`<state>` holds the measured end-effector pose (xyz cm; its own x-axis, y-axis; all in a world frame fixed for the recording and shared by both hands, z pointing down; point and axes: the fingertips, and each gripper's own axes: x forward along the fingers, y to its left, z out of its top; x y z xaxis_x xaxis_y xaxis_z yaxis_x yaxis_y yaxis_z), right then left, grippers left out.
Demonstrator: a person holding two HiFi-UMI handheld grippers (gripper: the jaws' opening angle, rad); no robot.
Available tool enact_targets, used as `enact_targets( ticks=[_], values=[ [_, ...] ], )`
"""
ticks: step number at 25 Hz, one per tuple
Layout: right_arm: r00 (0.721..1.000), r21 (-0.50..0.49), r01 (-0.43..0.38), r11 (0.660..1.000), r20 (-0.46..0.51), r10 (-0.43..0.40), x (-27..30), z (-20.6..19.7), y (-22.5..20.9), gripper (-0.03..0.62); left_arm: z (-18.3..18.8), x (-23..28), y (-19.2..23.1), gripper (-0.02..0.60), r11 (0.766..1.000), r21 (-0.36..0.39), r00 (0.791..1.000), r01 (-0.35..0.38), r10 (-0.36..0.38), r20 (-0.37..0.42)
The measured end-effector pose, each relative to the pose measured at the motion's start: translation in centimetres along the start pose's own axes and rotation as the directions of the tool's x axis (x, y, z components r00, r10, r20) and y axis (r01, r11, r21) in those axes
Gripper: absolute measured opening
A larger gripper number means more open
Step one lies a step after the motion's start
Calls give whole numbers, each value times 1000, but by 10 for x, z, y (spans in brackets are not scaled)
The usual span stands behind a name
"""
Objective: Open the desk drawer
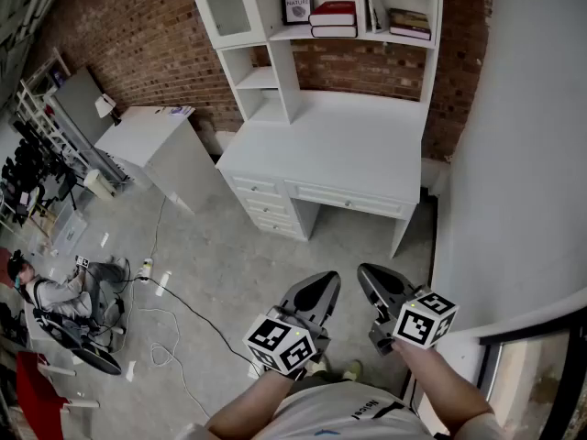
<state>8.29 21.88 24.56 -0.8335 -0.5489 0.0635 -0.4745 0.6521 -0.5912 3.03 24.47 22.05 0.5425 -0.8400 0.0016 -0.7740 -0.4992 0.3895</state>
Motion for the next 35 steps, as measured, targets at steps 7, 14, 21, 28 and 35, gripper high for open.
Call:
enact_targets(
  ticks=[7, 14, 21, 28, 35],
  values=[
    [1000, -5, -10, 1000, -1, 10, -6, -1, 1, 17, -2, 1, -8, 12, 1000, 6, 1000, 0, 0, 2],
    [999, 23, -50, 998, 15, 50, -14, 7, 6, 17, 0, 1, -17, 12, 1000, 11, 1000, -7, 7, -2],
    [997, 40, -54, 998, 50, 52, -11, 18, -18, 18, -10, 15, -1, 12, 999, 17, 999, -34, 34, -15],
    [998, 26, -30, 999, 54, 28, 11, 27, -44, 18, -17, 45, 25, 12, 1000, 3, 999, -28, 29, -38],
    [999, -2, 13, 1000, 53, -13, 55, 45, -77, 18, -15, 88, 68, 12, 1000, -14, 998, 6, -6, -62]
  ],
)
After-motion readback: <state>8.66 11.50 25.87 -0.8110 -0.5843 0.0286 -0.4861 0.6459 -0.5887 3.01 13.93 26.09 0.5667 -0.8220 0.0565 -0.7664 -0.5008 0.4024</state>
